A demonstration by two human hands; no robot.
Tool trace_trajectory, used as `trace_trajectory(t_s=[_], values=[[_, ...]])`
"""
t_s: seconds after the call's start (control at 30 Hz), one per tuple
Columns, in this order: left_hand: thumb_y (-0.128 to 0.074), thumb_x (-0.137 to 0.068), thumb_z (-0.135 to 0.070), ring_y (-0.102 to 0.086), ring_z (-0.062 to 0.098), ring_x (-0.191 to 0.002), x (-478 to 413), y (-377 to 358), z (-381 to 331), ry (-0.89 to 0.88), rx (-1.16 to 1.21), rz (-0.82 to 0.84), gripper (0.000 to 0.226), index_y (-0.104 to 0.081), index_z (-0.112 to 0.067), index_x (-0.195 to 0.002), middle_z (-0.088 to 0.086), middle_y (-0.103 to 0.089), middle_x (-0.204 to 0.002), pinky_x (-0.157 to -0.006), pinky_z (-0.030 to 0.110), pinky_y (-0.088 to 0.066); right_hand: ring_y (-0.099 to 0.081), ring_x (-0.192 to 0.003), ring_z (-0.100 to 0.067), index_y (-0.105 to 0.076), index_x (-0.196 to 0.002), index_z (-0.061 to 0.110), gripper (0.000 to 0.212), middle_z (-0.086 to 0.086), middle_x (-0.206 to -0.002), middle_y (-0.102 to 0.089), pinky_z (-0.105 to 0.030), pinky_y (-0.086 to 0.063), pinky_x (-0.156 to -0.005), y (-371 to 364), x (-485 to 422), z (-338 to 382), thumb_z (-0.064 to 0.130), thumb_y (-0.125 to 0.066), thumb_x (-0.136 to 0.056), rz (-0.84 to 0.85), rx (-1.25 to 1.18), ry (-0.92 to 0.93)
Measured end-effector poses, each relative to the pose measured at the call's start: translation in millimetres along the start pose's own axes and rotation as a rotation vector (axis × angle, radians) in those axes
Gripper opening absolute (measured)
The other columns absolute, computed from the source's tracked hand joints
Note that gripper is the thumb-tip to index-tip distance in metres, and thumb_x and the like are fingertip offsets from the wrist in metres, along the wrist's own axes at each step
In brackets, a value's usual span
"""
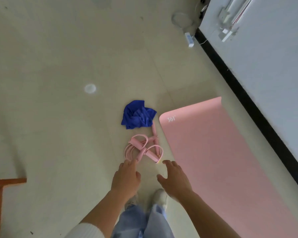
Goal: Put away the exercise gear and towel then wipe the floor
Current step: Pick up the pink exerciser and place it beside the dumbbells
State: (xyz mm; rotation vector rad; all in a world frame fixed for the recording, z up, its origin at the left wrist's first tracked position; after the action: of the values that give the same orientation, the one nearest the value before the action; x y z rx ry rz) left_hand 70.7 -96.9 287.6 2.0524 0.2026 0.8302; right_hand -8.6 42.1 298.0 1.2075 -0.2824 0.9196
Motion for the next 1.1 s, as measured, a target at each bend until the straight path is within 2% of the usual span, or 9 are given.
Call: trace_trajectory(t_s=[0.37,0.53,0.6,0.7,0.77,0.87,0.97,1.03,1.1], values=[[-0.043,-0.096,-0.024,-0.040,0.008,-0.095,-203.5,-205.8,134.3,0.142,0.068,0.120,0.035,-0.043,-0.018,-0.130,-0.001,-0.048,-0.115,-0.075,0.021,-0.038,-0.043,-0.127,-0.018,-0.034,-0.144,0.020,0.053,0.002,-0.139,-0.046,-0.030,-0.038,-0.101,-149.7,-244.2,-109.8,0.039,-0.049,-0.096,0.129,0.039,-0.103],[-0.053,-0.090,-0.020,-0.050,0.020,-0.103,-278.8,-269.3,153.9,0.141,0.145,0.065,0.030,-0.052,-0.015,-0.120,0.003,-0.052,-0.118,-0.080,0.035,-0.050,-0.046,-0.118,-0.021,-0.048,-0.131,0.017,0.038,-0.001,-0.126,-0.053,-0.033,-0.041,-0.092,-178.6,-342.5,-152.2,0.033,-0.049,-0.097,0.044,0.016,-0.128],[-0.053,-0.088,-0.021,-0.048,0.024,-0.108,-304.6,-277.9,147.6,0.063,0.125,-0.019,0.027,-0.055,-0.012,-0.114,0.004,-0.054,-0.117,-0.084,0.038,-0.048,-0.046,-0.117,-0.022,-0.050,-0.128,0.014,0.035,-0.003,-0.125,-0.054,-0.033,-0.039,-0.090,-179.0,-377.9,-160.1,0.029,-0.050,-0.097,-0.018,-0.040,-0.146],[-0.048,-0.087,-0.033,-0.045,0.022,-0.097,-336.0,-278.2,135.8,-0.096,0.066,-0.246,0.029,-0.059,-0.012,-0.103,0.004,-0.060,-0.101,-0.083,0.033,-0.038,-0.047,-0.117,-0.023,-0.052,-0.128,0.014,0.036,-0.004,-0.123,-0.056,-0.034,-0.040,-0.093,-179.5,-430.0,-165.8,0.029,-0.051,-0.095,-0.133,-0.132,-0.153],[-0.044,-0.085,-0.037,-0.045,0.022,-0.096,-351.2,-284.7,132.2,-0.168,0.010,-0.299,0.036,-0.061,-0.013,-0.106,0.003,-0.061,-0.102,-0.081,0.032,-0.037,-0.050,-0.113,-0.024,-0.051,-0.125,0.014,0.036,-0.004,-0.118,-0.058,-0.038,-0.042,-0.093,-184.3,-457.2,-168.9,0.034,-0.051,-0.095,-0.165,-0.181,-0.176],[-0.043,-0.081,-0.042,-0.049,0.022,-0.093,-368.4,-301.9,129.1,-0.227,-0.078,-0.260,0.038,-0.065,-0.017,-0.100,-0.003,-0.064,-0.093,-0.076,0.034,-0.036,-0.059,-0.095,-0.029,-0.048,-0.115,0.011,0.033,-0.007,-0.103,-0.062,-0.040,-0.049,-0.081,-201.6,-485.4,-179.1,0.033,-0.054,-0.091,-0.097,-0.242,-0.283],[-0.043,-0.081,-0.041,-0.053,0.023,-0.088,-382.4,-308.2,133.2,-0.122,-0.073,-0.198,0.027,-0.064,-0.023,-0.079,-0.008,-0.064,-0.081,-0.072,0.033,-0.027,-0.058,-0.078,-0.026,-0.046,-0.103,0.009,0.028,-0.004,-0.085,-0.058,-0.034,-0.047,-0.063,-207.9,-494.8,-191.2,0.024,-0.059,-0.084,-0.070,-0.336,-0.410],[-0.049,-0.085,-0.036,-0.053,0.024,-0.092,-388.7,-309.7,135.5,-0.045,-0.023,-0.154,0.020,-0.064,-0.023,-0.081,-0.008,-0.065,-0.086,-0.075,0.035,-0.029,-0.057,-0.078,-0.023,-0.053,-0.102,0.007,0.028,-0.003,-0.086,-0.059,-0.029,-0.041,-0.057,-208.9,-496.1,-194.2,0.022,-0.063,-0.081,-0.040,-0.374,-0.442],[-0.048,-0.087,-0.030,-0.053,0.023,-0.093,-386.5,-301.2,131.4,-0.038,-0.016,-0.147,0.018,-0.064,-0.022,-0.086,-0.007,-0.066,-0.090,-0.075,0.037,-0.034,-0.058,-0.072,-0.021,-0.063,-0.096,0.006,0.025,-0.006,-0.084,-0.063,-0.027,-0.041,-0.056,-206.0,-493.3,-193.6,0.023,-0.065,-0.078,-0.016,-0.424,-0.444]])
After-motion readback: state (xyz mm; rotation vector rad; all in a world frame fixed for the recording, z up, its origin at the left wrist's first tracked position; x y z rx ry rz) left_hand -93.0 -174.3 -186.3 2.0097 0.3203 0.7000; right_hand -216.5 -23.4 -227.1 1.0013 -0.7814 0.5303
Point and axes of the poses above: each hand's wrist, its own x-axis away from the middle knuckle, its own y-axis out of the back of the hand, z = x × y, the point moved 10 cm from there along -x, towards the middle knuckle
